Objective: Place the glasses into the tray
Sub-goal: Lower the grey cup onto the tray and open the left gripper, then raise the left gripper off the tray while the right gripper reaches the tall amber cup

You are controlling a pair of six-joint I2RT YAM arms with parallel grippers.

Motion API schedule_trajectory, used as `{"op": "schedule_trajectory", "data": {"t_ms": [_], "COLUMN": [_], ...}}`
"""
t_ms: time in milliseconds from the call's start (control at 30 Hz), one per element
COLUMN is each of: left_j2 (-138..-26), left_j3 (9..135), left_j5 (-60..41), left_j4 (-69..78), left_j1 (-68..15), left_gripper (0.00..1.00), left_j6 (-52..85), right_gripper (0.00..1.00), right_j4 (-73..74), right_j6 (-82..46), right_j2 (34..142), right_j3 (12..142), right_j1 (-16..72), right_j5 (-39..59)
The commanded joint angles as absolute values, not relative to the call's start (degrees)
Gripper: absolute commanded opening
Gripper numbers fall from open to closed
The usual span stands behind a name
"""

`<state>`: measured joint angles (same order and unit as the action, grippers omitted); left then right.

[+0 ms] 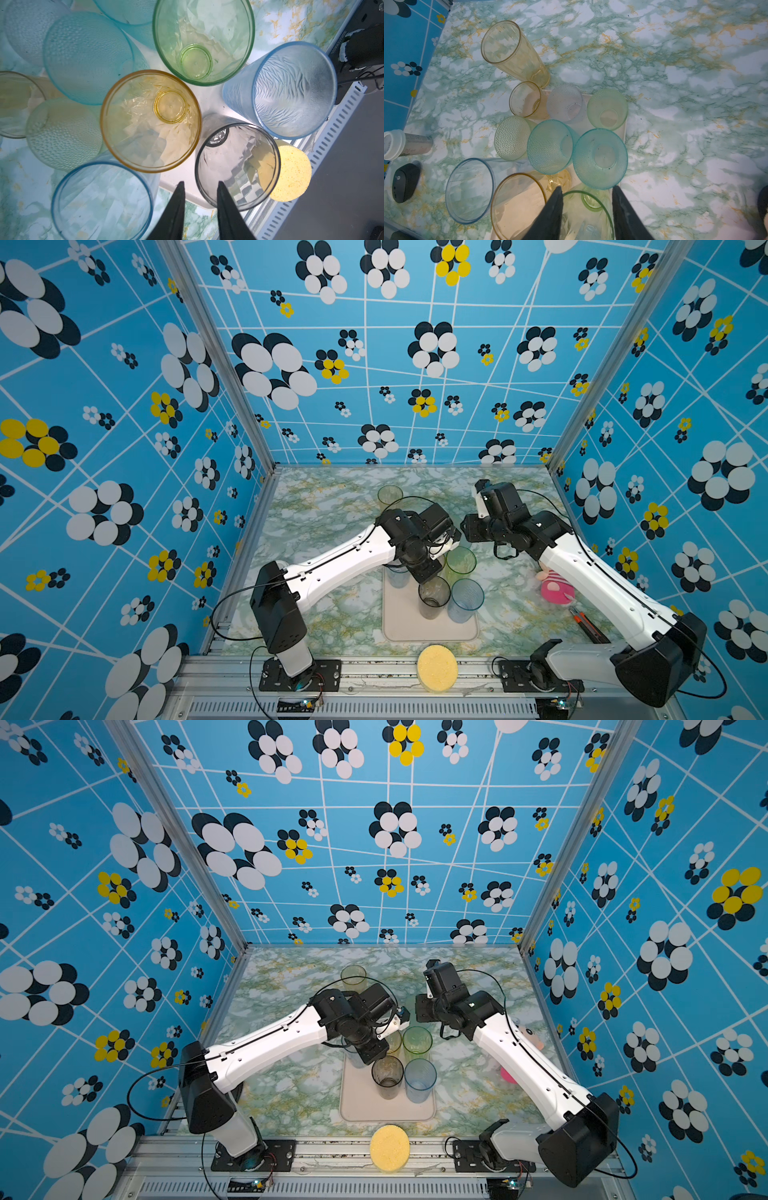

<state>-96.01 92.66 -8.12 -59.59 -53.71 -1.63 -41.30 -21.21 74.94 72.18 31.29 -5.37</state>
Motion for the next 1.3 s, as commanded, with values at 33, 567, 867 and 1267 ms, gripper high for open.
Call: {"op": "schedule_trajectory", "data": {"t_ms": [33, 567, 867, 1267], "left_j2": [-87.57, -61.92, -61.35, -61.44], "left_j3": [90.17, 62.53, 58.92, 58.61], "left_j5": [-10.28, -11.73, -14.33, -15.89], "left_j4": [-51.15, -23.70, -21.78, -21.80], "left_j1": [-47.91, -17.09, -12.84, -11.28], "left_gripper": [0.30, 0.34, 0.34, 0.35], "left_j6": [0.25, 14.60, 15.37, 14.69], "right_gripper": [0.42, 0.41, 0.37, 0.30], "right_j4": [-40.94, -44.14, -51.20, -58.79], "right_j6": [-20.32, -16.82, -16.04, -16.43], "right_j2": [76.05, 92.63, 112.84, 131.78], "right_j3": [73.90, 91.28, 114.65, 138.40], "right_j1": [31.03, 34.06, 36.29, 37.62], "right_j5": [-3.95, 0.35, -0.59, -4.25]}}
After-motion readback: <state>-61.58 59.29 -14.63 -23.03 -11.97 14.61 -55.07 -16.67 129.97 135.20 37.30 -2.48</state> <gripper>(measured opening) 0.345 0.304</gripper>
